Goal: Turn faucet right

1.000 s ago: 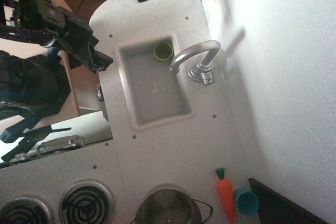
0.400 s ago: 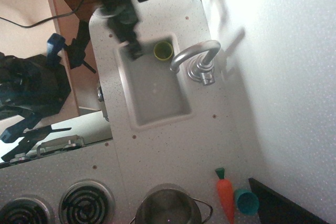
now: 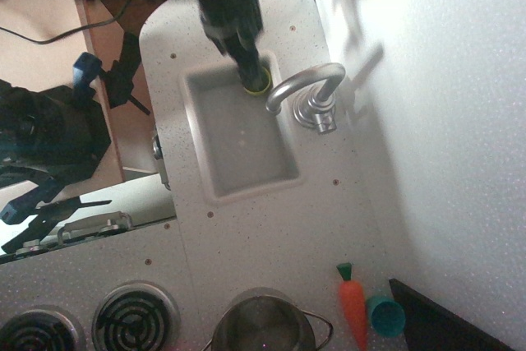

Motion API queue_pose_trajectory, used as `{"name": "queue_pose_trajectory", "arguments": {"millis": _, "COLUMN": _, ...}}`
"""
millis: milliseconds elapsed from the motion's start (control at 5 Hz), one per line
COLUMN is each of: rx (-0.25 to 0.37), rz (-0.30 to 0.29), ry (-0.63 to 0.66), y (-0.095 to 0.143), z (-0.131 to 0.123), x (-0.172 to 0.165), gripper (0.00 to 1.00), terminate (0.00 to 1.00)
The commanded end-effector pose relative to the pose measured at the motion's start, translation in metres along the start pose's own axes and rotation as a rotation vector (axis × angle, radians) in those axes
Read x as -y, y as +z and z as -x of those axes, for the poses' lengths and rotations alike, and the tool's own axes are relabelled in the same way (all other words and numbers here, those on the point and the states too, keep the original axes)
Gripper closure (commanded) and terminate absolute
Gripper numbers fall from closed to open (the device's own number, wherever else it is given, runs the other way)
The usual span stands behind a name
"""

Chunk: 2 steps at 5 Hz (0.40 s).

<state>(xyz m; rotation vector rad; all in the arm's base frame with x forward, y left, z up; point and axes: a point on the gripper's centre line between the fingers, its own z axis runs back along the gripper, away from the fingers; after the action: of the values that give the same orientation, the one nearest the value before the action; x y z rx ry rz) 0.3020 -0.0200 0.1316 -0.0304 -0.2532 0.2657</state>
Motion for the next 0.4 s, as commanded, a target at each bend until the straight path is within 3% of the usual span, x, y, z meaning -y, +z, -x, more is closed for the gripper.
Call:
{"name": "queue_pose_trajectory", "arguments": {"millis": 0, "rx": 0.155, "rz": 0.017, "ry": 0.049, "y": 0.033, "z": 0.012, "x": 0.025, "gripper": 0.0, "terminate": 0.0}}
{"name": "queue_pose_trajectory", "arguments": {"millis": 200, "rx": 0.159, "rz": -0.014, "ry": 0.038, "y": 0.03, "z": 0.029, "x": 0.035, "gripper": 0.0, "terminate": 0.0}}
